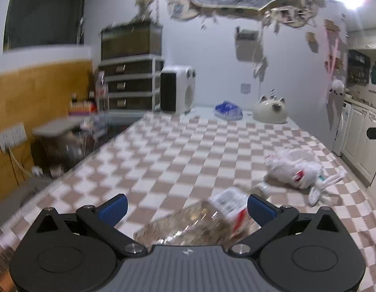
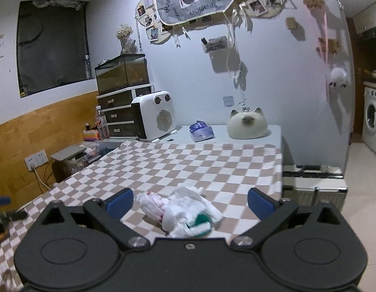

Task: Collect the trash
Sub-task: 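Grasp the clear water bottle with the left tool while the right tool grasps the white tissue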

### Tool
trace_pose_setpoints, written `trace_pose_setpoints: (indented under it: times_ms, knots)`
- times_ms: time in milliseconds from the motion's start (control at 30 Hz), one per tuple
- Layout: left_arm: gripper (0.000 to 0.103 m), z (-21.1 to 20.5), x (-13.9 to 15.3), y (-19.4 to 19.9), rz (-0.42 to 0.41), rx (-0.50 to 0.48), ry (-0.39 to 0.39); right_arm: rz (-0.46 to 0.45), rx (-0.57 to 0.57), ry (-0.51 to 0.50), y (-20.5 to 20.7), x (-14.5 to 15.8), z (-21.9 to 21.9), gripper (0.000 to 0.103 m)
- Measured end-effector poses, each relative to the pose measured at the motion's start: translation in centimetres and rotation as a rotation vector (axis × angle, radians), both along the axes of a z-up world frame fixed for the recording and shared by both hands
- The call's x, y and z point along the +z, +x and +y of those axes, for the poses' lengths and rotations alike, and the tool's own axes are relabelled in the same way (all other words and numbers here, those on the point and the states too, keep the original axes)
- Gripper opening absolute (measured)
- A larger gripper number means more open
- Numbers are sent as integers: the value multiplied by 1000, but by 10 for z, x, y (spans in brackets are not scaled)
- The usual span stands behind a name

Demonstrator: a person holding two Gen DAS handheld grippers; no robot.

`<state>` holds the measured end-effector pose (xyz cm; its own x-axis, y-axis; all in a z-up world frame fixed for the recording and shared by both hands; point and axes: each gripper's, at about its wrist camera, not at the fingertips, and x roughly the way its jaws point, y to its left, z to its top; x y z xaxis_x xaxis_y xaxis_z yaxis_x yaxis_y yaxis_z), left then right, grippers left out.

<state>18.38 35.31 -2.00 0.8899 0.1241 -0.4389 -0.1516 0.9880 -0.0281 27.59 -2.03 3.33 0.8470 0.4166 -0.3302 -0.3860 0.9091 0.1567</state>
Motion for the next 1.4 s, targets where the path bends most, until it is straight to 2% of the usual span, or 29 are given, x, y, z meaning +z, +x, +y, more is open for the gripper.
trace_pose_setpoints:
  times_ms: [167,333,433,533,667,833,867,900,933,967,1000,1033,1400]
  knots:
    - [103,27,-37,11,20,6,-91,59,-15,1,37,-13,19,87]
    - [103,46,-56,14,-24,-31,-208,87,27,-38,61,-28,42,81]
    - [103,55,-65,18,-29,-60,-282,99,83,-94,70,-42,61,76]
    - [103,57,-66,19,-33,-71,-311,112,109,-160,81,-57,80,70]
    - [101,65,-69,16,-53,-76,-376,106,53,-183,103,-68,90,70]
    - [92,66,-69,14,-64,-83,-391,114,-37,-213,136,-79,97,70]
    - [89,67,-70,13,-69,-85,-399,122,-39,-227,141,-82,99,66]
    - [88,68,-70,13,-73,-85,-403,134,-35,-242,145,-86,100,47]
    - [87,68,-69,12,-76,-84,-405,145,-32,-259,147,-89,101,36]
    - [86,68,-69,12,-77,-85,-407,150,-39,-271,147,-90,102,18]
    - [86,68,-69,12,-77,-87,-407,145,-49,-271,146,-90,101,5]
    - [86,67,-69,11,-77,-87,-404,140,-54,-269,145,-89,99,2]
    - [80,48,-66,1,-82,-146,-370,-10,5,-180,74,-15,59,2]
